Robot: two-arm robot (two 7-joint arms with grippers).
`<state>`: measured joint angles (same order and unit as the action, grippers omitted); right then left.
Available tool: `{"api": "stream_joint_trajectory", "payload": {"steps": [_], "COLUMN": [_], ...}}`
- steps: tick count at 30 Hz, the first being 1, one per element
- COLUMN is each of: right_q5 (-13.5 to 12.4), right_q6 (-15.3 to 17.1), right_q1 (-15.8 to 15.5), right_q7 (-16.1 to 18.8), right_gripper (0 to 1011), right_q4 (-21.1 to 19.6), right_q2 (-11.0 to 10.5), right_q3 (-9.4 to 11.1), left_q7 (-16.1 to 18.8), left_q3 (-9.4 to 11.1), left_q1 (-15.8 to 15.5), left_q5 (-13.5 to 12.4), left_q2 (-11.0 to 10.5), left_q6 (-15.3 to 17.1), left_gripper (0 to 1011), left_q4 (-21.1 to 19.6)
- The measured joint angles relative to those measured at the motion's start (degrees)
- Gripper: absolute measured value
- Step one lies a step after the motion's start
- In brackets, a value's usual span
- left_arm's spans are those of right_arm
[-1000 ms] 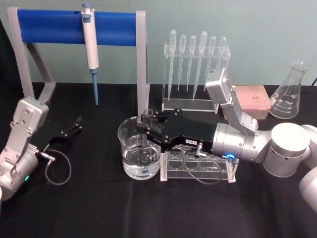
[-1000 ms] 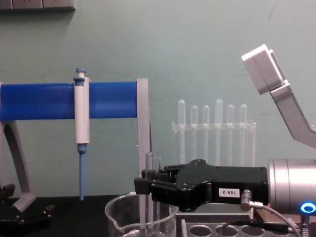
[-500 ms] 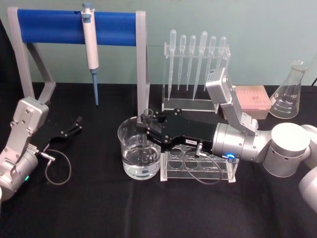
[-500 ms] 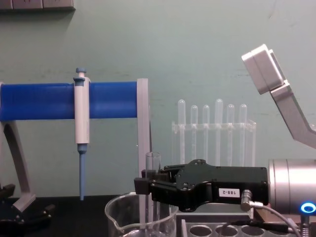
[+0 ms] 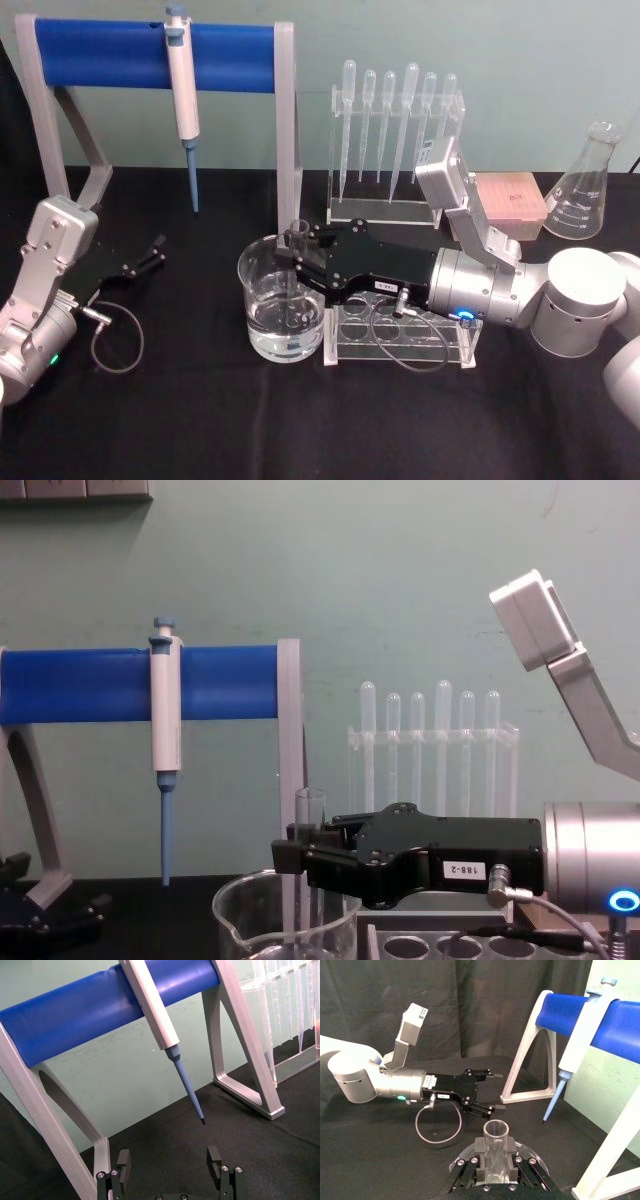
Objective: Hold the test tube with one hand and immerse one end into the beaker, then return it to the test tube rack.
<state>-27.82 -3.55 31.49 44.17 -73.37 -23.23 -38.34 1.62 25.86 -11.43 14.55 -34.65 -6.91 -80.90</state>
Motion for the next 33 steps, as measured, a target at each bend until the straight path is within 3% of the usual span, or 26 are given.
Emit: {"api": "stream_joint_trajectory", "payload": {"steps": [10, 20, 33], "right_q5": [-0.3, -1.65, -4.76], "right_q6": [-0.37, 1.9, 3.86], "right_q1": [-0.45, 0.48, 0.8], "right_q7": [-0.08, -1.38, -4.27], "right_gripper": [242, 242, 242], "right_q4": [-4.04, -9.96, -17.15], "right_q2": [-0.94, -2.63, -6.65], "right_q3": [1.05, 2.6, 6.72], "left_q7": [0.0, 0.0, 0.0], "left_q3": [0.0, 0.0, 0.0], "left_q1": [0.0, 0.0, 0.0], "left_q5": [0.0, 0.0, 0.0], "left_q2": [0.0, 0.0, 0.0], "left_q6": [0.0, 0.0, 0.0], "left_gripper": [1000, 1000, 1000], "left_q4": [0.0, 0.0, 0.0]}}
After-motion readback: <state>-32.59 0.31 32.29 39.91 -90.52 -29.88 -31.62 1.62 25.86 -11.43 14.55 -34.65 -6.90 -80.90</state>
